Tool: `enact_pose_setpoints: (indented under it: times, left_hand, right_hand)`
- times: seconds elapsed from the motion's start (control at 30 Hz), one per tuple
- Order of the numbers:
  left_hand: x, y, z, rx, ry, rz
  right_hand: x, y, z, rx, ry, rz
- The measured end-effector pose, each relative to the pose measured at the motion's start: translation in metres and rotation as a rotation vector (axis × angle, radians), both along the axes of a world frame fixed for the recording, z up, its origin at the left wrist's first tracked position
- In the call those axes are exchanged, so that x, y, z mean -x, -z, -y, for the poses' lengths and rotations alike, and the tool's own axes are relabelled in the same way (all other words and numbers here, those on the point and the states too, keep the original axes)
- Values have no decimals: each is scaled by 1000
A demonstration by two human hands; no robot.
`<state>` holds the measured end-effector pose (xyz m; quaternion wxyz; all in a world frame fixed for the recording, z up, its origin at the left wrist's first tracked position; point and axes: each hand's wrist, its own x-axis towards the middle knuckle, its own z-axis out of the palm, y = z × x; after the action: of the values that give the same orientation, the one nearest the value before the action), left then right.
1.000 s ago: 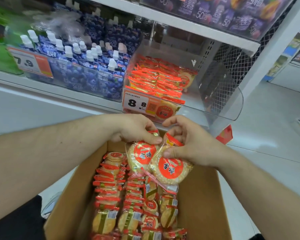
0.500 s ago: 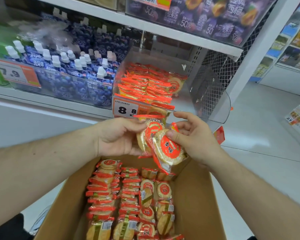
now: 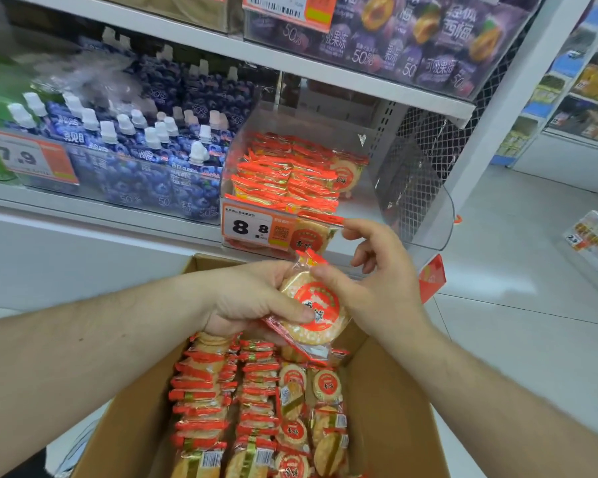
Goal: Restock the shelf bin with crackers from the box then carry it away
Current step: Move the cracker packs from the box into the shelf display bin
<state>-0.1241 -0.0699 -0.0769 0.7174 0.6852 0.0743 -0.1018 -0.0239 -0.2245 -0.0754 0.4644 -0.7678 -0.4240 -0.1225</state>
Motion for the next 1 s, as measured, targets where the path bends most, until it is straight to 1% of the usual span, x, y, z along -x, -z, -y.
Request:
enact_pose_setpoints:
  times: [0.03,0.07,0.1,0.17,0.2,0.23,0.3,0.37,0.4,0.43,0.47,0.53,0.57,0.6,0.63,0.73,0.83,0.93,1.0]
  left_hand:
    - [-2,2,-2,-51,-21,20]
    - [-2,2,-4,-41,-44,27]
    - [-4,3,-6,-11,-68,45]
    - [-4,-3,-9,5,-116,82]
    - [-4,-6,-9,11,-130,98]
    - [-6,-7,-10,2,-137,116]
    - [-7,-13,-10,-10,-116,130]
    - [-8,-20,-9,-21,-99,133]
    - [-8,-25,-8,-58,-94,142]
    - [-9,-30,-8,-149,-106,173]
    - [-11,-31,-10,-311,-139,221]
    - [-17,-28,-18,-754,-277,337]
    - [-19,-26,-21,-952,-346,384]
    - [-21,-23,-25,-1094,-387,409]
    - [-23,-19,-28,-1185,-407,426]
    - [-34,-7,-35,-1316,-384,423]
    - [-44,-1,-40,-1380,-359,404]
    - [-53,2,-44,-1382,-395,429]
    - [-59,7,-45,-1364,-436,477]
  right_hand:
    - [-1,-2,0,-30,39,-99]
    - [-2,-4,1,-49,46,-234]
    - [-3,-7,3,-41,17,-395]
    - [-1,-13,9,21,-111,-720]
    - [1,-14,11,57,-168,-819]
    - [3,-14,13,93,-207,-857]
    - [5,-15,13,121,-224,-850]
    - [6,-19,11,83,-225,-853]
    - [6,-23,10,54,-218,-855]
    - [3,-29,11,16,-198,-846]
    - [-3,-37,11,-35,-161,-828]
    - [-25,-59,12,-87,-30,-723]
    - [-43,-67,12,-78,41,-660]
    - [-61,-74,9,-56,98,-620]
    - [-78,-78,5,-17,144,-594]
    - [-132,-70,-17,145,263,-549]
    - [-178,-48,-44,309,349,-512]
    - [-213,-26,-72,353,376,-553]
    - [-226,-16,-89,374,403,-563]
